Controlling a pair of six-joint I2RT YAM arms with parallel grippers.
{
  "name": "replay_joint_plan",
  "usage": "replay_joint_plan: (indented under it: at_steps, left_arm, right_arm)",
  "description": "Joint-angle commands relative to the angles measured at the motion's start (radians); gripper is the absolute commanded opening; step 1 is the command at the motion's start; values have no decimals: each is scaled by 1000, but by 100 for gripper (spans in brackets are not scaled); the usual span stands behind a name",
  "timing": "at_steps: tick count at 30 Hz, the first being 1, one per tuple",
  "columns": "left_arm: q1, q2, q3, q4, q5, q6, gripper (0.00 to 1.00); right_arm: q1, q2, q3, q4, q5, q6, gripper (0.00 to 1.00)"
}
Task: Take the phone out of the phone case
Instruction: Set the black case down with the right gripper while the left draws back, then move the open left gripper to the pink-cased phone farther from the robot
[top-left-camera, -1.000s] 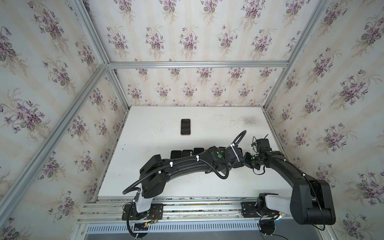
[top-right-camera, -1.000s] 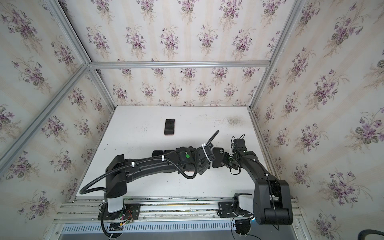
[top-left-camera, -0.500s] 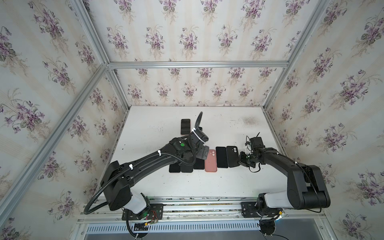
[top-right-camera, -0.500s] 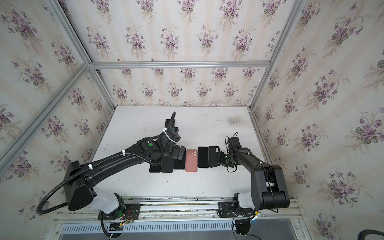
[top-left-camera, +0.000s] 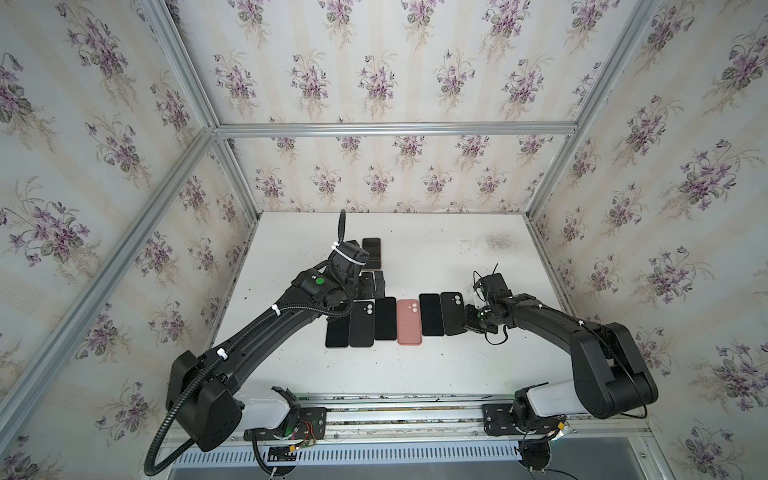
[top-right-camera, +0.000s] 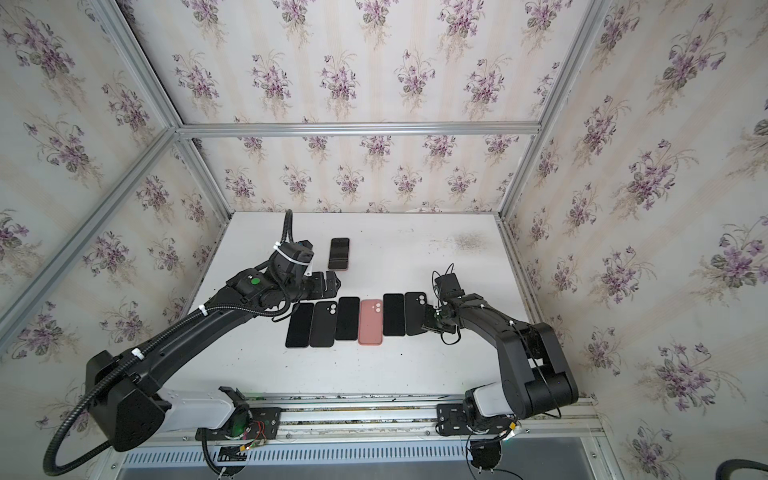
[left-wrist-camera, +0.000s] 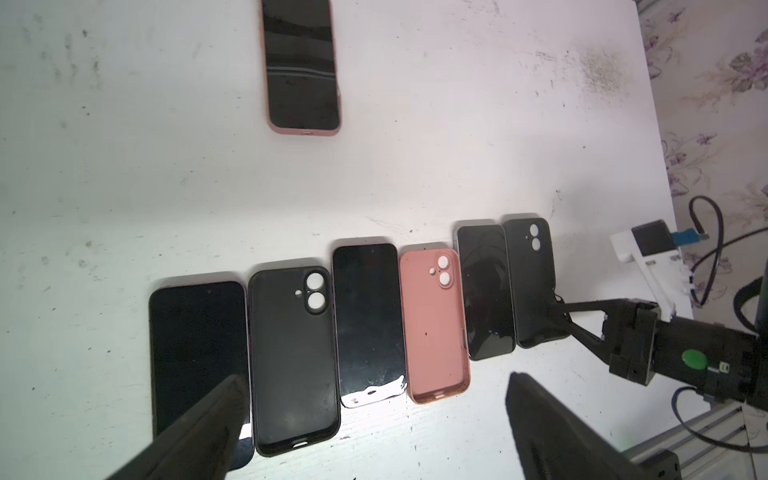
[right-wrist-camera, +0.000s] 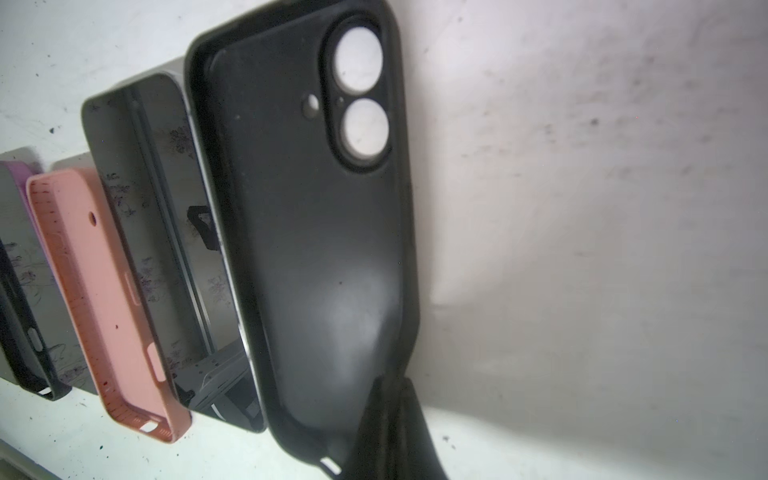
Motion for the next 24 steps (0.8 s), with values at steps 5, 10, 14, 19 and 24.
replay_joint_plan:
  at_steps: [5, 10, 14, 19, 24]
  left_arm:
    - [81, -13, -6, 14, 62, 5, 100]
    - [117, 24, 29, -3, 61, 24, 100]
    - [131, 92, 94, -32, 60, 38, 100]
    - [132, 192, 188, -66, 52, 41, 100]
    - [132, 321, 300, -125, -5, 50, 100]
  right_arm:
    - [90, 45, 8, 44, 9, 71, 0]
    - [148, 70, 36, 51, 21, 103, 0]
    - [182, 89, 55, 50, 25, 131, 0]
    - [203, 94, 66, 42, 24, 155, 0]
    - [203, 86, 74, -6, 30, 153, 33]
